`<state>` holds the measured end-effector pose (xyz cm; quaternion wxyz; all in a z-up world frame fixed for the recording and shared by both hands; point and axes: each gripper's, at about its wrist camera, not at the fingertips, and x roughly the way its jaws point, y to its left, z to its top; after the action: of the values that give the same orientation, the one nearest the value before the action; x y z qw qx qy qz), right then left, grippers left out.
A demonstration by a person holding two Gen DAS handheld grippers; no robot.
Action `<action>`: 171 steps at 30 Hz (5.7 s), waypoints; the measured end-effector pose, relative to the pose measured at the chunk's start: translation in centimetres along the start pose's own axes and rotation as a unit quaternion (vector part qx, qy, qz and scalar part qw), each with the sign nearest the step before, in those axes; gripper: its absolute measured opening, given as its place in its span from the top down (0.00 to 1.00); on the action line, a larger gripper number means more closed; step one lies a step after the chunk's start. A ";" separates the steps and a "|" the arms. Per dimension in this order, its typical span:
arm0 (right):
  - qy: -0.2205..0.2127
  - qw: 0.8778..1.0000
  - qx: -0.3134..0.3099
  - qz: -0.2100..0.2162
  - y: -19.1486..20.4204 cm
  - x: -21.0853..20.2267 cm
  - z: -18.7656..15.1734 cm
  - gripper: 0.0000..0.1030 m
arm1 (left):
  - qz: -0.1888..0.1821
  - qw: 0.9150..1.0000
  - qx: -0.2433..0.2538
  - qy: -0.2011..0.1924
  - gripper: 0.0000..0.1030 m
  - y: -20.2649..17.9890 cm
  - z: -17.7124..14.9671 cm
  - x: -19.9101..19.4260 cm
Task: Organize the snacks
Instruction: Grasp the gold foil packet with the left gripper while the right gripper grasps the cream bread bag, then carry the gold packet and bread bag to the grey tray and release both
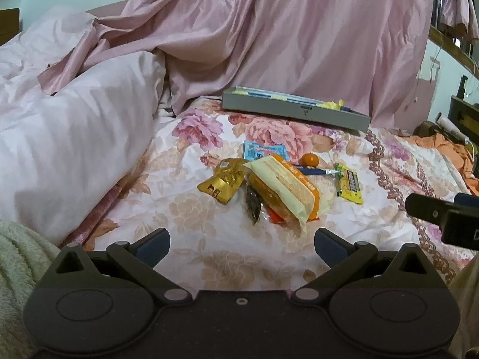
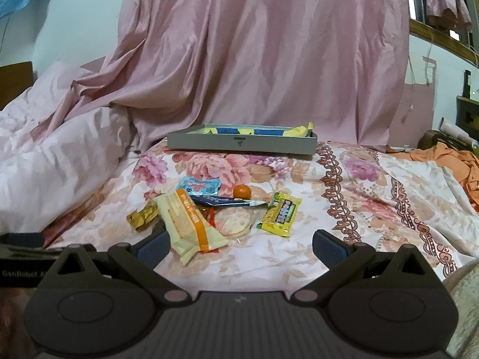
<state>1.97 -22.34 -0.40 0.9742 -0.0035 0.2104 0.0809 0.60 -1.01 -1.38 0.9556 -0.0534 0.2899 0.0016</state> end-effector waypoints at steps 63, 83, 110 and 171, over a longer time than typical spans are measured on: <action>0.105 0.975 -0.182 0.070 6.2 19.2 1.7 0.41 | -0.101 0.977 0.084 0.166 0.02 6.1 10.0 25.8; 0.115 0.971 -0.196 0.076 6.3 19.8 0.9 0.40 | -0.093 0.963 0.163 0.192 0.31 4.8 9.4 25.5; -0.021 0.889 -0.458 -0.011 11.0 17.2 -2.8 0.46 | -0.053 0.995 0.018 0.077 0.55 5.9 12.9 20.5; -0.168 0.976 -0.075 -0.114 -5.4 26.0 16.4 0.03 | -0.033 0.998 -0.046 -0.020 0.01 -4.2 26.7 27.4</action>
<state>32.89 -22.94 3.79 0.9955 -0.0865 0.0358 -0.0158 38.36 -3.17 5.94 0.9571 -0.1069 0.2687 -0.0158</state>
